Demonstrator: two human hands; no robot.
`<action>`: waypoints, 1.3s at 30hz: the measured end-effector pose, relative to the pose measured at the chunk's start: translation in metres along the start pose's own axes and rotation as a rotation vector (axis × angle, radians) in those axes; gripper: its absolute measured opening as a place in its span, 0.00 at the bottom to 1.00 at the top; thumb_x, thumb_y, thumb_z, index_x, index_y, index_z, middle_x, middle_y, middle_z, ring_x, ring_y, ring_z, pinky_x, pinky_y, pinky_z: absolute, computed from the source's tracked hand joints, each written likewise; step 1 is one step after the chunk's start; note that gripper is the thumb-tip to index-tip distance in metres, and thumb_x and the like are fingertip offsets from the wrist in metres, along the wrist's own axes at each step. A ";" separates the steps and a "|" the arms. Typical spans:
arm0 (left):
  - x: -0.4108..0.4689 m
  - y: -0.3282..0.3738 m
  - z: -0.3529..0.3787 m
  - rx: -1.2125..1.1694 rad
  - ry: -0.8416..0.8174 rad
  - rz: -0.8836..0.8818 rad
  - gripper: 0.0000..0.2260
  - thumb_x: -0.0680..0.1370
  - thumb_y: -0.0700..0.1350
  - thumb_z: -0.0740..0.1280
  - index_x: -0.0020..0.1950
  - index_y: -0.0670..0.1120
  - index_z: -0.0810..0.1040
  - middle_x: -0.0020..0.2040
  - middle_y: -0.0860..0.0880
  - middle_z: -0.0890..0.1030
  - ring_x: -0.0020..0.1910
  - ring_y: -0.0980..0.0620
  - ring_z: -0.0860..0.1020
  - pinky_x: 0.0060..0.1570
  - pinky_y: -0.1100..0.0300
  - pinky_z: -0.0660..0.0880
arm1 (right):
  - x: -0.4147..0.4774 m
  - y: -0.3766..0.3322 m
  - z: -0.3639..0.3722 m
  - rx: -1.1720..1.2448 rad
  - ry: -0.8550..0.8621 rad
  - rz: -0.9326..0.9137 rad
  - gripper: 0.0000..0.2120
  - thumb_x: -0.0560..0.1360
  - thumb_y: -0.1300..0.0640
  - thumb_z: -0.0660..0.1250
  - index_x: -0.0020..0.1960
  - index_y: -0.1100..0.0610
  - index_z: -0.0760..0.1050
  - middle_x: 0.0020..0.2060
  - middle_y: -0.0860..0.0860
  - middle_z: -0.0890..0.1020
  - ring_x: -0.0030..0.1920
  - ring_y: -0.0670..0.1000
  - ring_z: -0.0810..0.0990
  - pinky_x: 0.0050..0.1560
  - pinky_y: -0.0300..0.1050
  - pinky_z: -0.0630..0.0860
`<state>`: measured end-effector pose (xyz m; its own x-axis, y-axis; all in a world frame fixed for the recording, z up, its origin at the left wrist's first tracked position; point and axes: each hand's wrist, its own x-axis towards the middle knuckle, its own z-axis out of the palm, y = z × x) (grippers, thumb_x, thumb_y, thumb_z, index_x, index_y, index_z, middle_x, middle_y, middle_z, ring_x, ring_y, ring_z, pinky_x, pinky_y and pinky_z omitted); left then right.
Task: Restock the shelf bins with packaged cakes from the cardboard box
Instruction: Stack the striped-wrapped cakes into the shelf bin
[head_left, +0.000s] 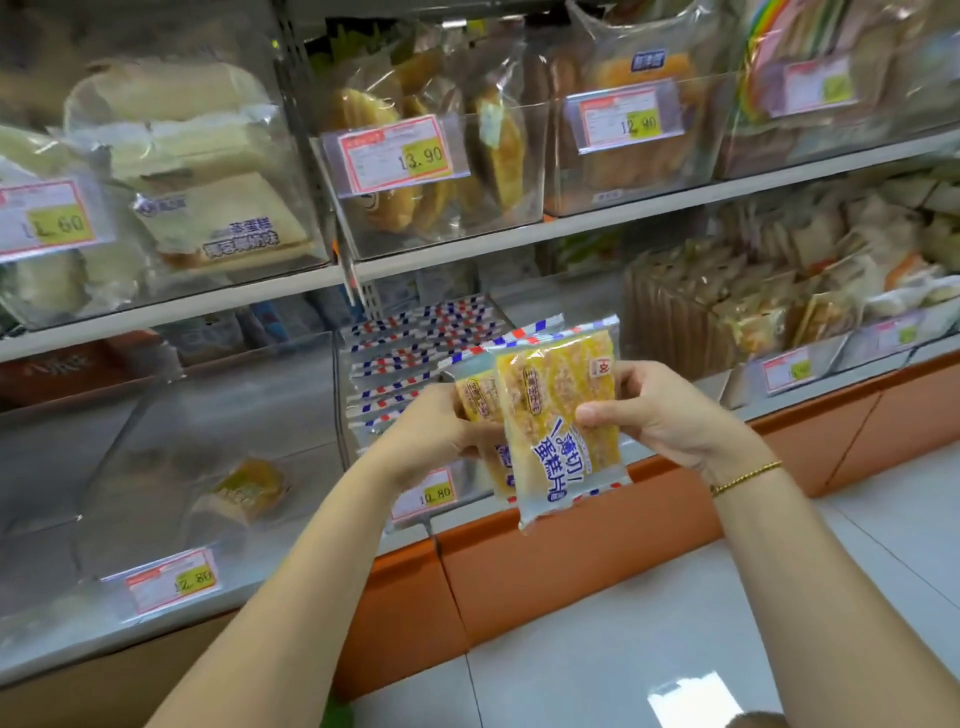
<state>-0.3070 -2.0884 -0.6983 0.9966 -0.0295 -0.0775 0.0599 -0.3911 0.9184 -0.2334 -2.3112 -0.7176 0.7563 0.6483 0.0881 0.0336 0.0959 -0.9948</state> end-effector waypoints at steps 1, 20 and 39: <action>0.004 0.000 0.000 0.016 0.061 0.023 0.06 0.73 0.36 0.72 0.48 0.43 0.81 0.43 0.48 0.86 0.44 0.50 0.84 0.45 0.57 0.81 | 0.002 0.002 -0.004 -0.011 0.035 -0.019 0.25 0.49 0.49 0.84 0.43 0.55 0.85 0.47 0.56 0.86 0.49 0.52 0.85 0.46 0.40 0.80; 0.037 -0.049 0.018 0.390 0.476 0.388 0.05 0.73 0.39 0.74 0.48 0.45 0.85 0.41 0.53 0.84 0.40 0.55 0.81 0.37 0.54 0.78 | -0.005 0.020 -0.057 0.506 0.251 -0.117 0.25 0.53 0.55 0.82 0.49 0.57 0.84 0.51 0.55 0.85 0.50 0.51 0.84 0.43 0.45 0.82; 0.029 0.022 -0.016 0.951 0.275 0.293 0.28 0.72 0.48 0.74 0.71 0.56 0.69 0.64 0.53 0.77 0.61 0.53 0.76 0.59 0.55 0.75 | 0.030 0.064 0.005 0.841 0.171 0.237 0.42 0.37 0.59 0.87 0.50 0.60 0.80 0.45 0.58 0.85 0.44 0.54 0.86 0.36 0.51 0.82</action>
<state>-0.2759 -2.0837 -0.6741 0.9505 -0.0766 0.3013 -0.1388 -0.9718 0.1908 -0.2115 -2.2817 -0.7785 0.7718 0.6065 -0.1912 -0.5762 0.5399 -0.6136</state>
